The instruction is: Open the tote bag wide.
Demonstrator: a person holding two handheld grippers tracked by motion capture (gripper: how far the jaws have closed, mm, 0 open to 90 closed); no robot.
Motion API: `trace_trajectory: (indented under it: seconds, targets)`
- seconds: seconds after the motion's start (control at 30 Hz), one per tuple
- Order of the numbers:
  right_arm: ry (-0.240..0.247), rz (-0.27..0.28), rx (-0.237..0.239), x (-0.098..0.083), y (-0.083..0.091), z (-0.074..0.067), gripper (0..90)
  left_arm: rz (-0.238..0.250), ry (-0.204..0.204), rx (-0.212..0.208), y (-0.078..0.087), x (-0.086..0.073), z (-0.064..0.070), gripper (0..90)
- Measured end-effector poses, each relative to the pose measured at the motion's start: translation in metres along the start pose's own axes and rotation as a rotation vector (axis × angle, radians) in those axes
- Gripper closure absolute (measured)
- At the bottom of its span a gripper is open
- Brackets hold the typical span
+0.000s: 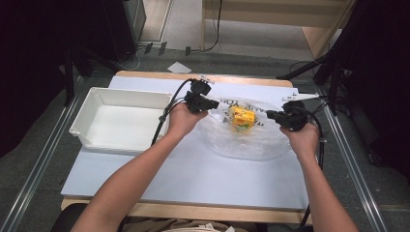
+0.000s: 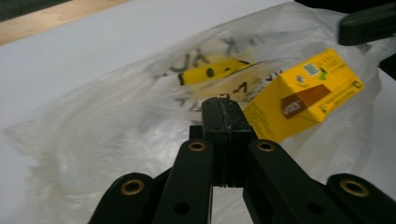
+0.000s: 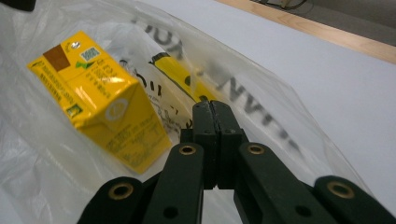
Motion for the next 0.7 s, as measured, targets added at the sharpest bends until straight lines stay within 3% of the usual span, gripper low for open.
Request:
trace_trajectory:
  seconds: [0.23,0.3,0.5,0.7]
  targets:
    - [-0.005,0.018,0.026,0.004,-0.031,-0.001,90.0,-0.041,0.026,-0.018,-0.019,-0.030,0.015,90.0]
    - [-0.005,-0.012,0.025,0.001,-0.040,0.002,90.0,-0.053,0.033,-0.023,-0.023,-0.040,0.018,90.0]
    - [-0.031,-0.061,0.003,-0.010,-0.066,0.009,90.0,-0.088,0.049,-0.046,-0.030,-0.070,0.027,90.0]
    - [-0.075,-0.065,-0.024,-0.019,-0.083,0.018,90.0,-0.107,0.045,-0.075,-0.028,-0.095,0.033,90.0]
Point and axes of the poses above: each handheld gripper's, and its own axes: y roughly backward along the jaws, x roughly out of its top, z roughly to its right, the point moved 9 cm from there along -y, roughly forward along the jaws, and after that the axes turned 13 degrees about z, right-handed, at the moved point
